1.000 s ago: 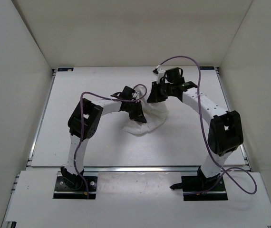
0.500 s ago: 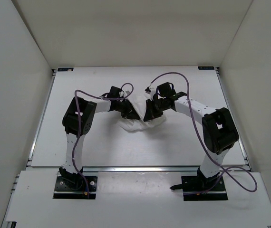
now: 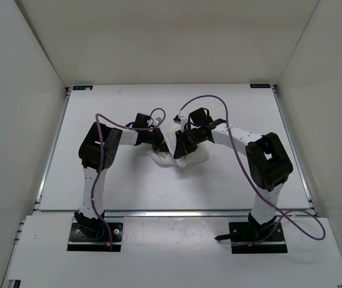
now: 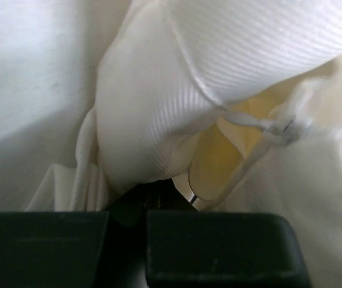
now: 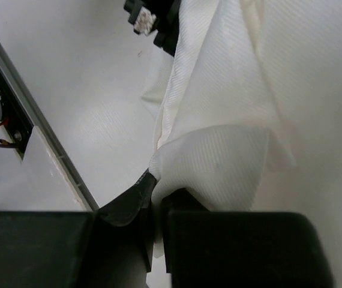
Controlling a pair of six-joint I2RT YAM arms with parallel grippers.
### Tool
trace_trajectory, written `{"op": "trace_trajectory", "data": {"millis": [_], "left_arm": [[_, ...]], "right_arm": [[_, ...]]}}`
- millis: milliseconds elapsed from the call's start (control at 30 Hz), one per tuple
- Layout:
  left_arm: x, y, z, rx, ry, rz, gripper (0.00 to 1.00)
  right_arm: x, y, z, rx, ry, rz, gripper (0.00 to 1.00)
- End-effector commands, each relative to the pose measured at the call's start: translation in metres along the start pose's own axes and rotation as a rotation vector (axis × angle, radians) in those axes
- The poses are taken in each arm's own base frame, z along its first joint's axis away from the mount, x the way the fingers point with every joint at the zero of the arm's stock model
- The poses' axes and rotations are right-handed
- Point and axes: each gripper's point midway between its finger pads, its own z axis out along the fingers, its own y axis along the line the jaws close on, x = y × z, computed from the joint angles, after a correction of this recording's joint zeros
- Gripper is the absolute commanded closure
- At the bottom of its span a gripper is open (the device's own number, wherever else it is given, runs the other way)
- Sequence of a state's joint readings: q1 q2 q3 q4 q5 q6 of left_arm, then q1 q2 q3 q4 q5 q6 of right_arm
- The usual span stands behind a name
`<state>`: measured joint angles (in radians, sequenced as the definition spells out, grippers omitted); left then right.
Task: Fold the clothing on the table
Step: Fold the skirt
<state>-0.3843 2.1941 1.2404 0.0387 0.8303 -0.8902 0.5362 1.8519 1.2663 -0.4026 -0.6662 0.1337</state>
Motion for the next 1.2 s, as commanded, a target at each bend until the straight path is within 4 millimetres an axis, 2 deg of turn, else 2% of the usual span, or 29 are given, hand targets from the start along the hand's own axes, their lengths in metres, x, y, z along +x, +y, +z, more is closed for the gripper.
{"op": "trace_trajectory", "data": {"millis": [0, 33, 67, 100, 133, 167, 200, 267, 300, 400, 433, 467, 500, 533, 567, 633, 667, 733, 767, 833, 867, 933, 1000, 1033, 1100, 1167], "left_arm": [[-0.007, -0.002, -0.007, 0.030, -0.024, -0.003, 1.00], [-0.007, -0.004, -0.008, 0.046, -0.017, -0.013, 1.00], [-0.006, -0.006, -0.010, 0.066, -0.012, -0.009, 1.00], [-0.009, -0.009, -0.010, 0.085, -0.018, -0.014, 0.98], [-0.010, -0.012, -0.012, 0.099, -0.017, -0.031, 0.97], [-0.009, -0.019, -0.017, 0.128, -0.016, -0.028, 0.95], [-0.007, -0.023, -0.018, 0.158, -0.018, -0.013, 0.93], [-0.010, -0.033, -0.029, 0.209, -0.029, -0.014, 0.89], [-0.012, -0.037, -0.033, 0.227, -0.039, -0.015, 0.87], [-0.024, -0.046, -0.052, 0.253, -0.093, -0.001, 0.78], [-0.027, -0.049, -0.063, 0.259, -0.121, 0.009, 0.69], [-0.032, -0.053, -0.073, 0.262, -0.155, 0.014, 0.65], [-0.039, -0.060, -0.087, 0.270, -0.201, 0.033, 0.56], [-0.043, -0.058, -0.092, 0.261, -0.234, 0.036, 0.47], [-0.048, -0.062, -0.105, 0.264, -0.267, 0.050, 0.43], [-0.055, -0.064, -0.123, 0.231, -0.332, 0.064, 0.28], [-0.061, -0.067, -0.134, 0.218, -0.367, 0.099, 0.24], [-0.063, -0.062, -0.145, 0.152, -0.406, 0.105, 0.15], [-0.063, -0.067, -0.149, 0.136, -0.427, 0.146, 0.10], [-0.062, -0.069, -0.157, 0.084, -0.454, 0.162, 0.06], [-0.060, -0.068, -0.156, 0.062, -0.459, 0.169, 0.06], [-0.051, -0.082, -0.158, 0.076, -0.456, 0.220, 0.11], [-0.039, -0.096, -0.151, 0.099, -0.427, 0.250, 0.23], [-0.029, -0.107, -0.144, 0.111, -0.403, 0.276, 0.37], [-0.014, -0.116, -0.132, 0.103, -0.377, 0.317, 0.62], [-0.004, -0.115, -0.116, 0.058, -0.362, 0.333, 0.74]], "right_arm": [[-0.006, 0.010, 0.002, -0.067, 0.002, -0.031, 0.95], [-0.007, 0.011, 0.001, -0.067, 0.005, -0.025, 0.89], [-0.007, 0.011, 0.001, -0.072, 0.006, -0.020, 0.73], [-0.014, 0.013, -0.004, -0.074, -0.007, -0.022, 0.61], [-0.024, 0.021, -0.010, -0.090, -0.036, -0.043, 0.55], [-0.035, 0.028, -0.019, -0.100, -0.071, -0.059, 0.38], [-0.047, 0.034, -0.025, -0.112, -0.110, -0.081, 0.28], [-0.072, 0.053, -0.049, -0.118, -0.196, -0.131, 0.21], [-0.084, 0.055, -0.059, -0.097, -0.234, -0.142, 0.20], [-0.113, 0.068, -0.096, -0.055, -0.362, -0.169, 0.25], [-0.115, 0.062, -0.102, -0.041, -0.387, -0.147, 0.27], [-0.110, 0.058, -0.106, -0.035, -0.395, -0.118, 0.32], [-0.120, 0.050, -0.125, -0.011, -0.460, -0.118, 0.39], [-0.114, 0.034, -0.126, 0.006, -0.468, -0.081, 0.49], [-0.105, 0.020, -0.129, 0.029, -0.471, -0.039, 0.53], [-0.094, 0.000, -0.129, 0.077, -0.464, -0.005, 0.68], [-0.084, -0.014, -0.125, 0.103, -0.445, 0.016, 0.71], [-0.071, -0.030, -0.113, 0.123, -0.401, 0.041, 0.81], [-0.064, -0.036, -0.108, 0.133, -0.376, 0.061, 0.82], [-0.058, -0.046, -0.094, 0.132, -0.341, 0.065, 0.84], [-0.055, -0.047, -0.087, 0.129, -0.325, 0.065, 0.87], [-0.049, -0.052, -0.074, 0.110, -0.296, 0.075, 0.90], [-0.043, -0.053, -0.058, 0.087, -0.268, 0.080, 0.96], [-0.038, -0.055, -0.048, 0.072, -0.248, 0.089, 1.00], [-0.035, -0.056, -0.035, 0.053, -0.224, 0.097, 1.00], [-0.028, -0.057, -0.019, 0.036, -0.190, 0.107, 1.00]]}}
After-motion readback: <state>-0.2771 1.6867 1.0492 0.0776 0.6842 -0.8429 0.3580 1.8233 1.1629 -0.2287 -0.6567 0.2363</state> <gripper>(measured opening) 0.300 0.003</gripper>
